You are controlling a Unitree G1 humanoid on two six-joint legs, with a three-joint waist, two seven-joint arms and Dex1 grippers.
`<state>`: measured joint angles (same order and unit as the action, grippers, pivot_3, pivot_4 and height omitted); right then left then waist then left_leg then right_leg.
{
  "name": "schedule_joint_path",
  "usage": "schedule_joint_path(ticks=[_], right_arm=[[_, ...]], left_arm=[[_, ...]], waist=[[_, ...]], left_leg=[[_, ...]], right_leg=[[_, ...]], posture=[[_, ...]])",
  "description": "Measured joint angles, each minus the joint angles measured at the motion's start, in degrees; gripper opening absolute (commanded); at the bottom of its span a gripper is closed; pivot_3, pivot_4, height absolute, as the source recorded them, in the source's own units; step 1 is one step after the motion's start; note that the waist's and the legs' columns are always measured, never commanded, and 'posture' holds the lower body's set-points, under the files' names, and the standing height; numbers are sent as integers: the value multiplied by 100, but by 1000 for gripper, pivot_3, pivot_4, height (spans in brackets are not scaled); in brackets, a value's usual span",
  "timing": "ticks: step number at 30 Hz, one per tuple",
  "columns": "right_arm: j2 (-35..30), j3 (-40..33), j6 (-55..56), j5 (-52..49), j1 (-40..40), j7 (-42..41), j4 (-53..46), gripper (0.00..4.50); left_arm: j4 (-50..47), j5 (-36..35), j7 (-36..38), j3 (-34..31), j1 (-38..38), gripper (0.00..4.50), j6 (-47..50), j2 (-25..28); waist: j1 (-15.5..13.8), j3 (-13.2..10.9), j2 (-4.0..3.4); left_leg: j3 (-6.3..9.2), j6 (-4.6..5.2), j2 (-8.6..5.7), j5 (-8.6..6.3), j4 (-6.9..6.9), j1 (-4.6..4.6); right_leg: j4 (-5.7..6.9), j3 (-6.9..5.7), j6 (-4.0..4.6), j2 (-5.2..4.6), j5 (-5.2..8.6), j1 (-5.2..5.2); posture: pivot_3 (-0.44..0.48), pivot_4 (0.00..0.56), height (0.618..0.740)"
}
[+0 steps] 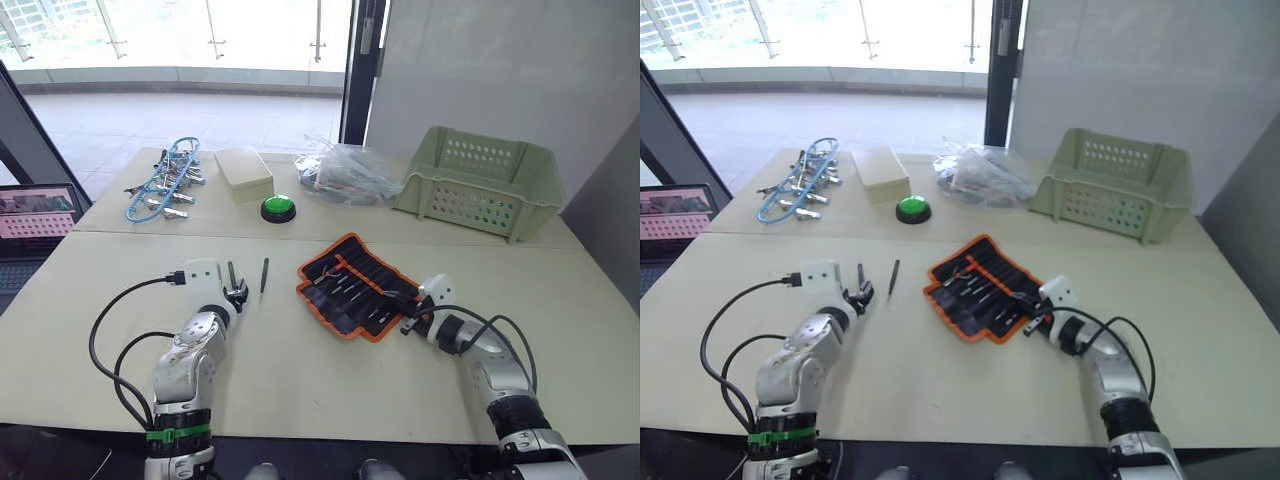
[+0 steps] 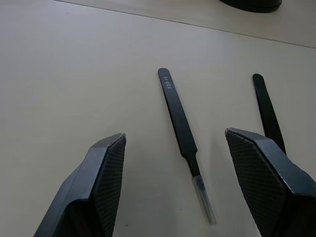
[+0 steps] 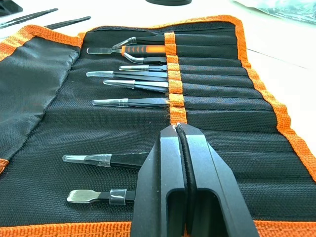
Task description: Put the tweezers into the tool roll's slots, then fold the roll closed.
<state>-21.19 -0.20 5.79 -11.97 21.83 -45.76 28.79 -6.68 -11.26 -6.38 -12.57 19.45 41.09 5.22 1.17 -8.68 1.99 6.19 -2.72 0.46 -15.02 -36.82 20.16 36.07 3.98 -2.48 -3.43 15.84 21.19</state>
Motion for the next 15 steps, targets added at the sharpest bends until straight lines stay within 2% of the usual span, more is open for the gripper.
schedule_joint_path(ticks=[10,15], right_arm=[[-8,-1,-11,0,-40,56,-57,0],[-9,-1,-28,0,-41,72,-65,0]], left_arm=[[235,141,-35,128,136,3366,-124,-126],[318,233,-98,137,195,1912,-127,-216]], waist=[[-21,0,0],[-27,0,-1]], left_leg=[[0,-1,-1,0,0,0],[0,-2,-2,2,0,-1]], right_leg=[[0,0,-1,-1,0,-1],[1,0,-2,-1,-1,-1]], posture=[[0,150,740],[0,150,740]])
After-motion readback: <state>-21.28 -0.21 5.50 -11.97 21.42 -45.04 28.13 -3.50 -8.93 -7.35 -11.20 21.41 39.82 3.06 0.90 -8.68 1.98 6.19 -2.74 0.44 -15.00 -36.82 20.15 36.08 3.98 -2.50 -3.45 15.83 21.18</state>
